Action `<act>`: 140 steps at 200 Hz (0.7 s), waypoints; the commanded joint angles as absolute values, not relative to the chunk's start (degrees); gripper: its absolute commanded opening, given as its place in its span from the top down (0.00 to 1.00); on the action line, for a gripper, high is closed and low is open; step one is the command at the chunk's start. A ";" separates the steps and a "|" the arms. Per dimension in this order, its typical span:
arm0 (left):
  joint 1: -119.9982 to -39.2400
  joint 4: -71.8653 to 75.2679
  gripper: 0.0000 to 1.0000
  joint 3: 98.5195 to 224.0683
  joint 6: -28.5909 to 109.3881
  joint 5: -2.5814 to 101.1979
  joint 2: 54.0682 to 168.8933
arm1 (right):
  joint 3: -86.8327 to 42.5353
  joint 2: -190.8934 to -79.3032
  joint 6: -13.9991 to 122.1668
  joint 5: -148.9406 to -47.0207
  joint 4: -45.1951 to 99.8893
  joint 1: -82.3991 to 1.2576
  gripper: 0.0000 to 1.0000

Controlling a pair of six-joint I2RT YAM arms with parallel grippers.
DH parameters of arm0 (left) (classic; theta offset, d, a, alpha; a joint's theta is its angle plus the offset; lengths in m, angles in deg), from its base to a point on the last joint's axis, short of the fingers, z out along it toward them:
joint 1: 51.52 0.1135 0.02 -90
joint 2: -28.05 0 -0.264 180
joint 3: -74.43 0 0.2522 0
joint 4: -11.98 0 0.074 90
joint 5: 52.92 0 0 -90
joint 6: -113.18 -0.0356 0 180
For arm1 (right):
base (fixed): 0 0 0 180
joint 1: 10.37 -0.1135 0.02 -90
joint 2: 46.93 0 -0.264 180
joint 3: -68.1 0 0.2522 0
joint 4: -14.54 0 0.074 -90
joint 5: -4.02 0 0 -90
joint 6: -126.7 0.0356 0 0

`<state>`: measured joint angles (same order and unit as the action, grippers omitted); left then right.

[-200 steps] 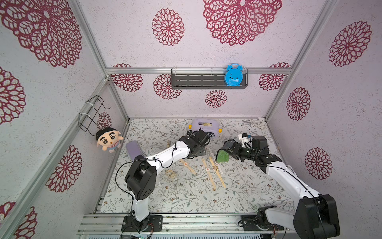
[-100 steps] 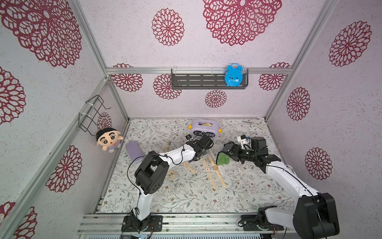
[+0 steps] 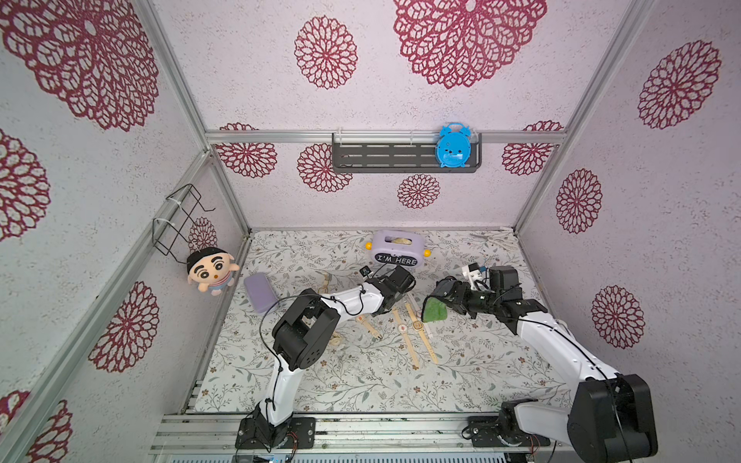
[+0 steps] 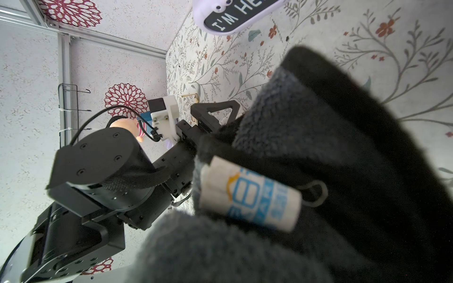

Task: Wipe the watch dial
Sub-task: Pick up the watch at the center of the board.

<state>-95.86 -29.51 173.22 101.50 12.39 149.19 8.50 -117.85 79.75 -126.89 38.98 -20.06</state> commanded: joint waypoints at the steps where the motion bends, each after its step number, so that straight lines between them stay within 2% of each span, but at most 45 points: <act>1: -95.33 -28.70 0.22 173.97 102.10 12.42 150.91 | 6.19 -117.11 77.84 -129.11 38.58 -19.27 1.00; 19: -94.91 -28.53 0.27 173.88 102.10 12.64 151.26 | 6.14 -117.15 77.77 -129.20 38.58 -19.16 1.00; 42: -94.54 -28.24 0.40 173.71 102.11 12.82 151.62 | 6.23 -117.06 77.71 -129.24 38.75 -19.07 1.00; 96: -93.41 -27.48 0.91 172.40 102.19 14.31 151.25 | 6.06 -116.75 77.56 -129.36 38.93 -19.07 1.00; 109: -92.86 -27.14 1.00 171.70 102.11 14.99 150.69 | 5.80 -116.79 77.41 -129.28 39.02 -19.05 1.00; 140: -91.32 -25.05 1.00 169.20 101.52 18.21 147.68 | 5.13 -116.89 77.04 -128.93 39.37 -19.07 1.00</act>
